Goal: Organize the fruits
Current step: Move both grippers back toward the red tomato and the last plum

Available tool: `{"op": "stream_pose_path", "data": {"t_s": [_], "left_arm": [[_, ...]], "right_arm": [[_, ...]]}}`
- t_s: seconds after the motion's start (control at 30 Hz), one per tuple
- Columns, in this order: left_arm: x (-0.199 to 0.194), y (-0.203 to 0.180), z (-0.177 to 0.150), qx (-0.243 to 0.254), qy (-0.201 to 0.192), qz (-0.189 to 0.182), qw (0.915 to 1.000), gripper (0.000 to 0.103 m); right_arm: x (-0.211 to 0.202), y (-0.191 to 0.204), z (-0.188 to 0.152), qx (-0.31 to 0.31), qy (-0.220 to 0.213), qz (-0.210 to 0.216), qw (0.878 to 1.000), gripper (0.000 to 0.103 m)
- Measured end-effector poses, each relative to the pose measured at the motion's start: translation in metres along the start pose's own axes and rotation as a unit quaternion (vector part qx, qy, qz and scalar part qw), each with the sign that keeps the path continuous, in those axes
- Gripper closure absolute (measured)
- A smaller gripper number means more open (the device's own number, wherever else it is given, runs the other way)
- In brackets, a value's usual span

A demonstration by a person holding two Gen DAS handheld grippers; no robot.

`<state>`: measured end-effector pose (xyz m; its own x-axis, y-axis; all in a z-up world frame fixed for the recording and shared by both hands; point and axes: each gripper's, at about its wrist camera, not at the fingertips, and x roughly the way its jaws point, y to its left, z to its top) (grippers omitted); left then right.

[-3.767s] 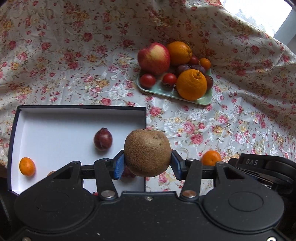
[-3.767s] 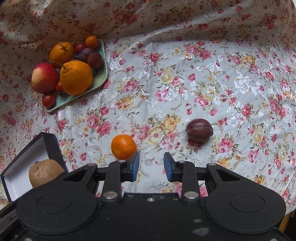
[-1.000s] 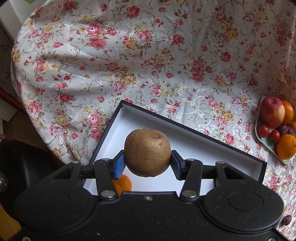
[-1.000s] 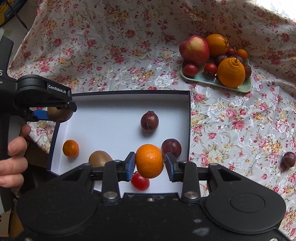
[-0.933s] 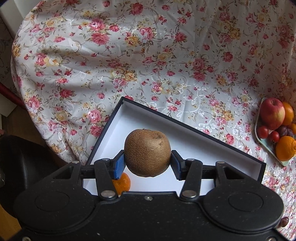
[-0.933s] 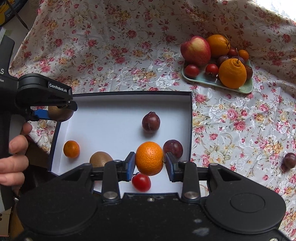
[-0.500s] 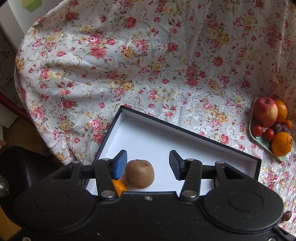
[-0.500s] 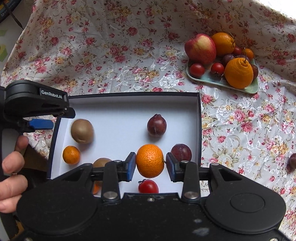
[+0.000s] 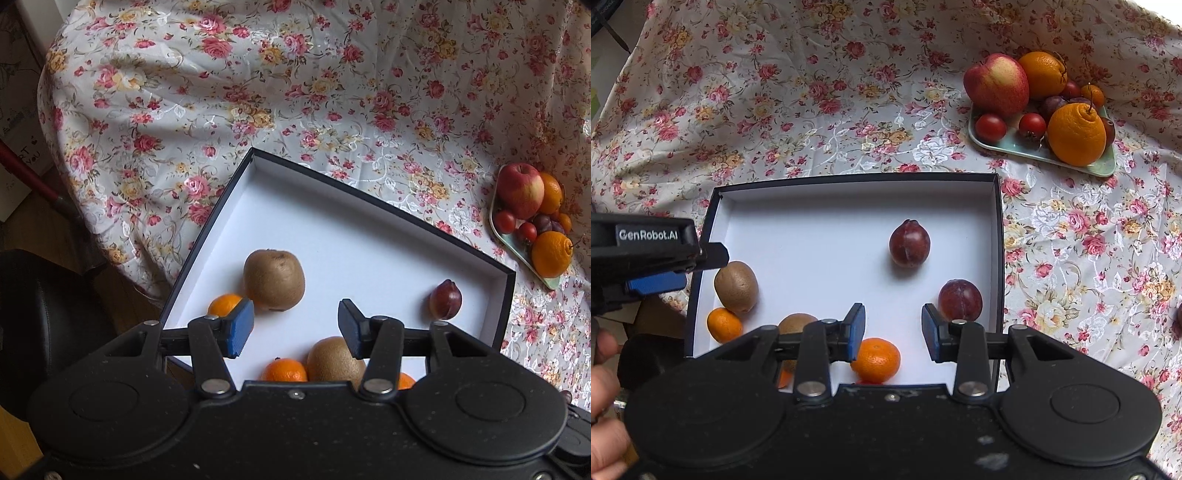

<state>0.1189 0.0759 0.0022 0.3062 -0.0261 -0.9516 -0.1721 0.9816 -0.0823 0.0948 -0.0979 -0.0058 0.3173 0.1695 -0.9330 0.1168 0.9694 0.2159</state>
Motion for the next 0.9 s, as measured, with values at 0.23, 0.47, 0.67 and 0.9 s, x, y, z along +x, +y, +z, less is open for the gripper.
{"op": "stream_pose_path", "data": {"t_s": [0.23,0.47,0.67,0.9], "left_arm": [[-0.006,0.005,-0.022,-0.002,0.001,-0.008,1.0,0.047],[-0.01,0.005,-0.039,0.023,-0.021,0.005,0.9995,0.047],[-0.012,0.004,-0.041,0.021,-0.03,-0.007,0.9993,0.047],[-0.012,-0.002,-0.042,0.022,-0.027,-0.029,0.999,0.047]], "right_arm": [[0.005,-0.004,0.002,0.001,0.017,0.003,1.0,0.066],[-0.003,-0.004,0.003,-0.007,0.008,0.016,1.0,0.066],[-0.01,-0.006,0.004,-0.015,0.001,0.029,0.999,0.066],[-0.009,-0.01,0.005,-0.042,0.014,0.066,0.997,0.066]]}}
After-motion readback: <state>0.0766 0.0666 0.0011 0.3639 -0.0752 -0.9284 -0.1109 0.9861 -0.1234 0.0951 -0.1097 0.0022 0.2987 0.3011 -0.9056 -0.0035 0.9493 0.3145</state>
